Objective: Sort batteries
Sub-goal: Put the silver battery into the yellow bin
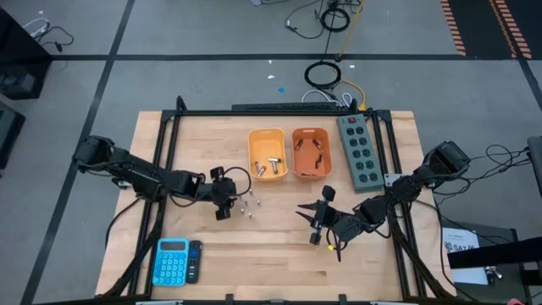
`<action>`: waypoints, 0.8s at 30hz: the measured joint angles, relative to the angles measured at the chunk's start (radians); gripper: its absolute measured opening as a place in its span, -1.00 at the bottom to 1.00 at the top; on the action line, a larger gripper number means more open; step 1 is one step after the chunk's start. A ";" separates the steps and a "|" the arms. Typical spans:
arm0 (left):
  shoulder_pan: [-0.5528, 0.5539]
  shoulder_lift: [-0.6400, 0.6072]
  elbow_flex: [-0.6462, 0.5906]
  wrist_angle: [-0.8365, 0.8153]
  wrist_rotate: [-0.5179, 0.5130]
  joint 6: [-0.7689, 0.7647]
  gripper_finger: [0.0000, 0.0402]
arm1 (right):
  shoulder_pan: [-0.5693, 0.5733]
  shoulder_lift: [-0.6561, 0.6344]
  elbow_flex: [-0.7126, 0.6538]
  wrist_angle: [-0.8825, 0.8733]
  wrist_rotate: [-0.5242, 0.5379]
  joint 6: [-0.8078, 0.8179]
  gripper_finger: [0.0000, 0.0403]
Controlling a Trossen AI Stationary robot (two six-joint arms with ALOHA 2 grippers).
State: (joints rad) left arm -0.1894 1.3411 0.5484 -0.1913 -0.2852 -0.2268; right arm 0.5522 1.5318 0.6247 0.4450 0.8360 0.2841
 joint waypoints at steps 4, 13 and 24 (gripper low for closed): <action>0.000 0.000 0.000 -0.001 0.014 0.001 -0.05 | 0.000 0.000 0.000 0.000 0.000 0.001 -0.61; 0.002 0.000 0.000 -0.008 0.058 0.073 -0.05 | 0.000 0.000 0.000 0.000 0.000 0.002 -0.61; 0.077 0.000 0.000 -0.008 0.147 0.163 -0.05 | 0.000 0.000 0.000 0.000 0.000 0.001 -0.61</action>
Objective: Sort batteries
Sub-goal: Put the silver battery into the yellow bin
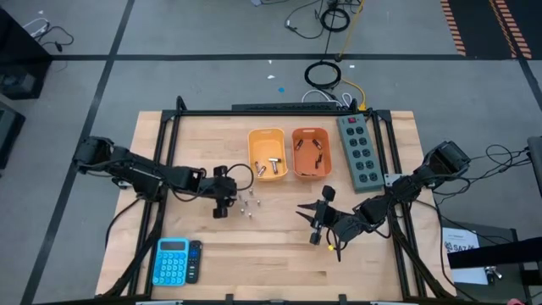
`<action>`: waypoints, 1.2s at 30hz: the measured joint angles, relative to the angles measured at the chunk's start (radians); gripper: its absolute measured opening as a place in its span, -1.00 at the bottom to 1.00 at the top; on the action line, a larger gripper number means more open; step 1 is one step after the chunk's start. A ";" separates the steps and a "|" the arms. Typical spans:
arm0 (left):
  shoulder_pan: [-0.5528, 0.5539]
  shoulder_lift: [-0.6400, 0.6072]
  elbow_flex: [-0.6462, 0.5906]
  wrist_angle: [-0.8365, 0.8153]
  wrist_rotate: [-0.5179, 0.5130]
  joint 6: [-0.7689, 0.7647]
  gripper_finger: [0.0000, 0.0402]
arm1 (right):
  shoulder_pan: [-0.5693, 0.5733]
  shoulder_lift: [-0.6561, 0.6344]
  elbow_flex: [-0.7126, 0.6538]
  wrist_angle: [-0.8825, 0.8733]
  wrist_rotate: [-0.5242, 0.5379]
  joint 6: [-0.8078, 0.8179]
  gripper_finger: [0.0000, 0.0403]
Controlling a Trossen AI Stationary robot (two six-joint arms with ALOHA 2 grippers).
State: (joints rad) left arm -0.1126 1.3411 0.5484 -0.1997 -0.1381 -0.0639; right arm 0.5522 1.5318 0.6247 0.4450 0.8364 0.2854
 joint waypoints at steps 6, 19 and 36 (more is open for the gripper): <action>0.027 0.000 0.000 0.000 0.057 0.052 -0.05 | 0.000 0.000 0.000 0.000 0.000 -0.001 -0.61; 0.059 0.000 0.000 0.000 0.111 0.111 -0.05 | 0.000 0.000 0.000 0.000 0.000 -0.002 -0.61; 0.060 0.000 0.000 0.000 0.110 0.132 -0.63 | 0.000 0.000 0.000 0.000 0.000 -0.001 -0.61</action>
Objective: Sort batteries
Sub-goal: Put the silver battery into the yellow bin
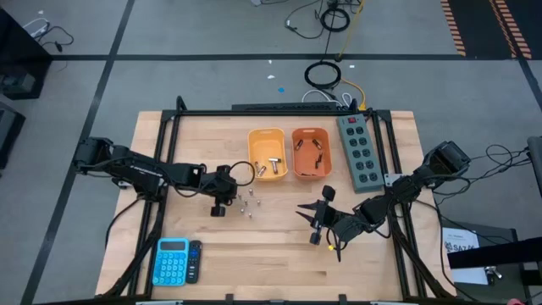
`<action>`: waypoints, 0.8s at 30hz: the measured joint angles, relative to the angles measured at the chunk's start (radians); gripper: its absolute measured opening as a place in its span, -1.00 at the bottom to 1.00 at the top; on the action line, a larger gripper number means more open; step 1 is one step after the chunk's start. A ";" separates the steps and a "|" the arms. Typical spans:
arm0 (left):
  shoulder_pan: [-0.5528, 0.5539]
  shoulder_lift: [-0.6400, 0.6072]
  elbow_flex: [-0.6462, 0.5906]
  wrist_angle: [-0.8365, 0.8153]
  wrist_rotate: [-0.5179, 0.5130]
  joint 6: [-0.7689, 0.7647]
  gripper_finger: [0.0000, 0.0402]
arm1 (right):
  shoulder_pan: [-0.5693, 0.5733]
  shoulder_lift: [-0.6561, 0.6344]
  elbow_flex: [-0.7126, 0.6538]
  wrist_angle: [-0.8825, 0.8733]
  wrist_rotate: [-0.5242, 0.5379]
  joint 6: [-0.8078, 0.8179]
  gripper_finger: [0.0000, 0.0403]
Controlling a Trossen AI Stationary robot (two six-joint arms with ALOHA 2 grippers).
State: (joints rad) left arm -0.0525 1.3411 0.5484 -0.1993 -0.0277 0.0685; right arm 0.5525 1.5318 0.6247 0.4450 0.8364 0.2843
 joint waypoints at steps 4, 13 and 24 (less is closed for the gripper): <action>0.000 0.000 0.001 -0.009 0.000 0.013 -0.73 | 0.000 0.000 0.000 0.000 0.000 0.000 -0.61; 0.000 -0.002 0.003 -0.035 0.056 -0.054 -0.73 | -0.001 0.000 0.000 -0.001 0.000 0.002 -0.61; -0.001 0.002 0.018 -0.044 0.333 -0.158 -0.73 | -0.001 0.000 0.000 -0.001 0.000 0.007 -0.61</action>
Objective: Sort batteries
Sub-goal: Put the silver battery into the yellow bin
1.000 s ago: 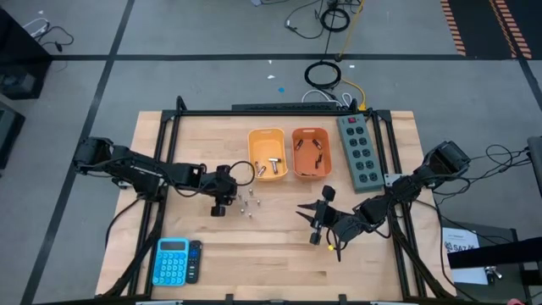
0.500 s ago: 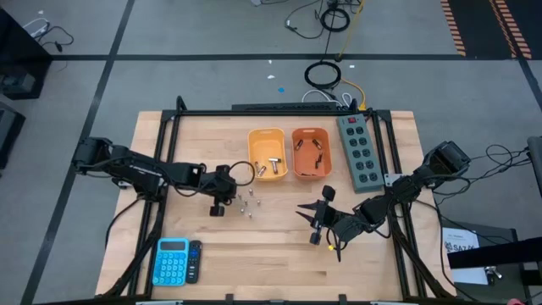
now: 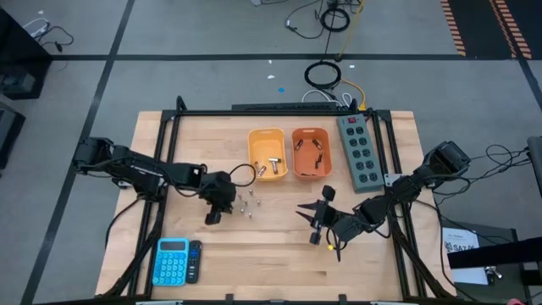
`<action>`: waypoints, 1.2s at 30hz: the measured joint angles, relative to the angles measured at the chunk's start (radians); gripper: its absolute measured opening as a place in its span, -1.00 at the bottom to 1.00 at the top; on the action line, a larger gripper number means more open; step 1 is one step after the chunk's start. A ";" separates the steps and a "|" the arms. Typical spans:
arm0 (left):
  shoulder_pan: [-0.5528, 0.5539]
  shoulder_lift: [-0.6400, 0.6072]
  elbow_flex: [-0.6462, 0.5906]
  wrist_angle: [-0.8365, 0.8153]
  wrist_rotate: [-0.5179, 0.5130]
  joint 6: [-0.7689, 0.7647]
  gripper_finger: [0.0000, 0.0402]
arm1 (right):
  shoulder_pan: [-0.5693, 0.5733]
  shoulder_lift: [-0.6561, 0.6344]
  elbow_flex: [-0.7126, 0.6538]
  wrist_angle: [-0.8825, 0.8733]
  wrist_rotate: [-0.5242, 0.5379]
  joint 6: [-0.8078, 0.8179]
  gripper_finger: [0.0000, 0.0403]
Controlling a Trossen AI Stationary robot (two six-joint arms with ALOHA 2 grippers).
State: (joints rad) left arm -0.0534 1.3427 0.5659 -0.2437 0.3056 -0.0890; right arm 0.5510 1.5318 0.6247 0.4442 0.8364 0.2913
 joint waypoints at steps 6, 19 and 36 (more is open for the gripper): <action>0.017 -0.047 0.047 0.021 0.093 0.050 -0.73 | 0.001 0.000 0.000 0.000 0.000 0.003 -0.61; 0.161 -0.049 0.057 0.554 0.151 0.100 -0.73 | 0.001 0.000 0.000 0.007 0.000 -0.004 -0.61; 0.274 0.057 0.088 0.675 -0.192 0.095 0.01 | 0.001 0.000 0.000 0.003 0.000 -0.023 -0.61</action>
State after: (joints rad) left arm 0.2211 1.3993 0.6543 0.4313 0.1140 0.0057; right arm 0.5518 1.5322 0.6250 0.4472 0.8360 0.2682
